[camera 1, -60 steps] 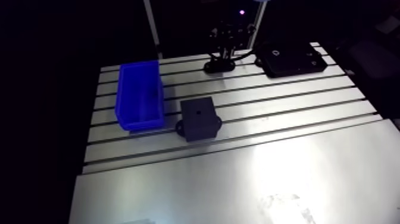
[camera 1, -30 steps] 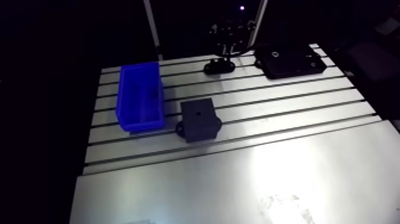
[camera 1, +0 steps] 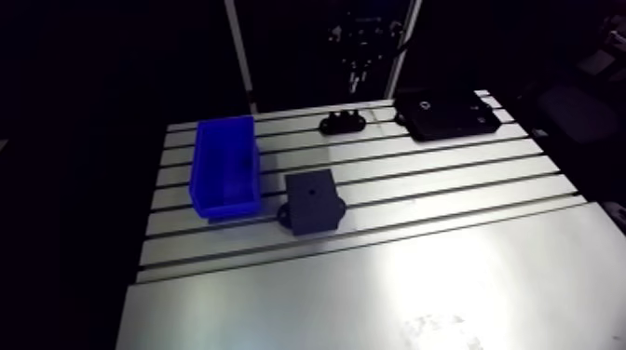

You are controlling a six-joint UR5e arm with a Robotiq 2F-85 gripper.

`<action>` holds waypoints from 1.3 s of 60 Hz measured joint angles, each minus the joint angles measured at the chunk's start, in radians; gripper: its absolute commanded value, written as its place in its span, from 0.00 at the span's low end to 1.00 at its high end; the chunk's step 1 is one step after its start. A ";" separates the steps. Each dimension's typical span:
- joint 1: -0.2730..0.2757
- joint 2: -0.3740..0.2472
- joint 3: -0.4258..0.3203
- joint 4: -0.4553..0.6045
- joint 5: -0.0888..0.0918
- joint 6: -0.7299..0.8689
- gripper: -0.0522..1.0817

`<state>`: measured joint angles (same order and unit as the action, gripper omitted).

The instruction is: Pick up the M10 bolt and insert it into the hole until fully seated.

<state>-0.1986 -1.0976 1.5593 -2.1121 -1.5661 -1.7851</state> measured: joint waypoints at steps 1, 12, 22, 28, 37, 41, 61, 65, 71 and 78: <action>0.000 -0.004 -0.004 0.010 0.000 0.001 0.97; 0.010 -0.039 -0.034 0.109 -0.001 0.007 0.98; 0.025 -0.069 -0.063 0.203 -0.003 0.010 0.98; 0.036 -0.081 -0.078 0.263 -0.003 0.008 0.97; 0.062 -0.091 -0.092 0.351 -0.005 0.005 0.97; 0.080 -0.096 -0.094 0.381 -0.006 0.006 0.99; 0.137 -0.112 -0.096 0.429 -0.012 0.009 1.00; 0.142 -0.112 -0.099 0.440 -0.012 0.010 1.00; 0.148 -0.111 -0.103 0.464 -0.015 0.015 1.00; 0.156 -0.111 -0.102 0.486 -0.015 0.027 1.00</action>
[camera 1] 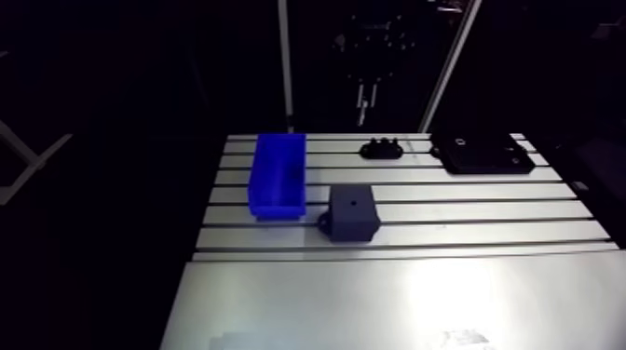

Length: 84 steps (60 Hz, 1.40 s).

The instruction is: Pick up the M10 bolt and insert it into the hole until fully seated.

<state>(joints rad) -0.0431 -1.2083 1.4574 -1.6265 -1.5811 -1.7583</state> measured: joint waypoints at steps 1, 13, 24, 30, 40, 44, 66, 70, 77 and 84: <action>0.002 0.000 0.001 0.002 0.000 0.001 1.00; 0.026 -0.011 0.021 0.020 -0.001 0.012 1.00; 0.039 -0.039 0.045 0.018 0.003 0.015 1.00; 0.042 -0.054 0.059 0.010 0.003 0.015 1.00; 0.044 -0.085 0.092 -0.016 -0.001 0.014 1.00; 0.044 -0.098 0.109 -0.022 -0.002 0.013 1.00; 0.044 -0.164 0.211 -0.034 -0.004 0.005 1.00; 0.044 -0.168 0.223 -0.035 -0.005 0.005 1.00; 0.043 -0.171 0.238 -0.035 -0.006 0.005 1.00; 0.043 -0.168 0.246 -0.035 -0.007 0.005 1.00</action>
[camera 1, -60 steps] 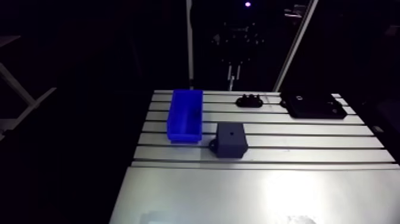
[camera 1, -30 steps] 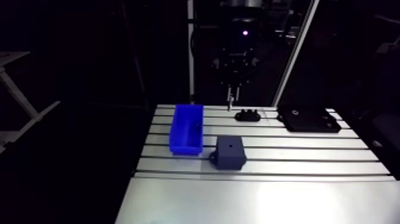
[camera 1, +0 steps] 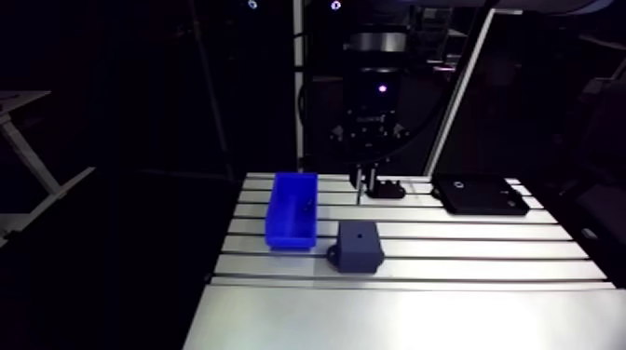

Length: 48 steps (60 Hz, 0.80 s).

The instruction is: Pick up the M10 bolt and insert it into the hole until fully seated.

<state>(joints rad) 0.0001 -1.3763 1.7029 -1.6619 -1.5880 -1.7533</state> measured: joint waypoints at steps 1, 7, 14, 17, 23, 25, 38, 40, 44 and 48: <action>0.000 0.001 0.001 0.000 0.000 0.000 1.00; 0.000 0.005 0.003 0.000 -0.001 0.000 1.00; 0.000 0.014 0.004 0.000 -0.001 0.000 1.00; -0.001 0.018 0.004 0.000 -0.001 0.000 1.00; -0.002 0.029 0.004 0.001 -0.002 0.000 1.00; -0.002 0.033 0.003 0.001 -0.002 0.000 1.00; -0.003 0.050 0.000 0.001 -0.003 -0.002 1.00; -0.004 0.052 0.000 0.001 -0.003 -0.002 1.00; -0.004 0.056 0.000 0.001 -0.003 -0.002 1.00; -0.004 0.059 0.000 0.001 -0.004 -0.001 1.00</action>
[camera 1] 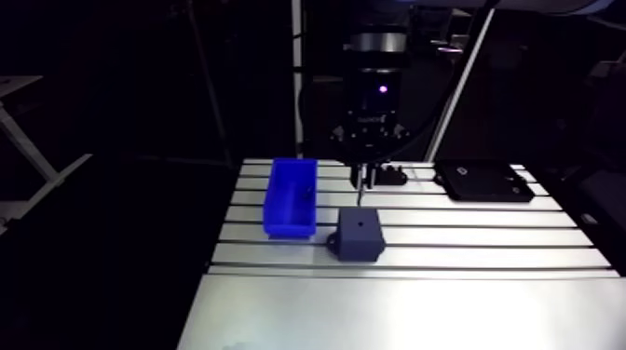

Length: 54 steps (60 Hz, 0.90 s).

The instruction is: Pick up the M10 bolt and insert it into the hole until fully seated.

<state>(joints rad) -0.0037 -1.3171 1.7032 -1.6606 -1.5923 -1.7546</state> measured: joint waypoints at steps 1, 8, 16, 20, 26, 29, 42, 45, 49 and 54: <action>0.000 0.001 0.000 0.000 -0.001 0.000 1.00; -0.001 0.007 0.000 -0.001 -0.012 0.002 1.00; -0.001 0.011 -0.001 -0.003 -0.021 0.002 1.00; -0.001 0.013 -0.001 -0.006 -0.024 0.002 1.00; -0.001 0.013 0.001 -0.020 -0.027 0.001 1.00; -0.001 0.013 0.002 -0.028 -0.028 0.000 1.00; 0.002 0.014 0.013 -0.052 -0.030 -0.003 1.00; 0.002 0.014 0.015 -0.055 -0.029 -0.003 1.00; 0.003 0.014 0.017 -0.057 -0.029 -0.003 1.00; 0.004 0.014 0.019 -0.058 -0.029 -0.003 1.00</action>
<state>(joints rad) 0.0000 -1.3032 1.7221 -1.7186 -1.6211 -1.7575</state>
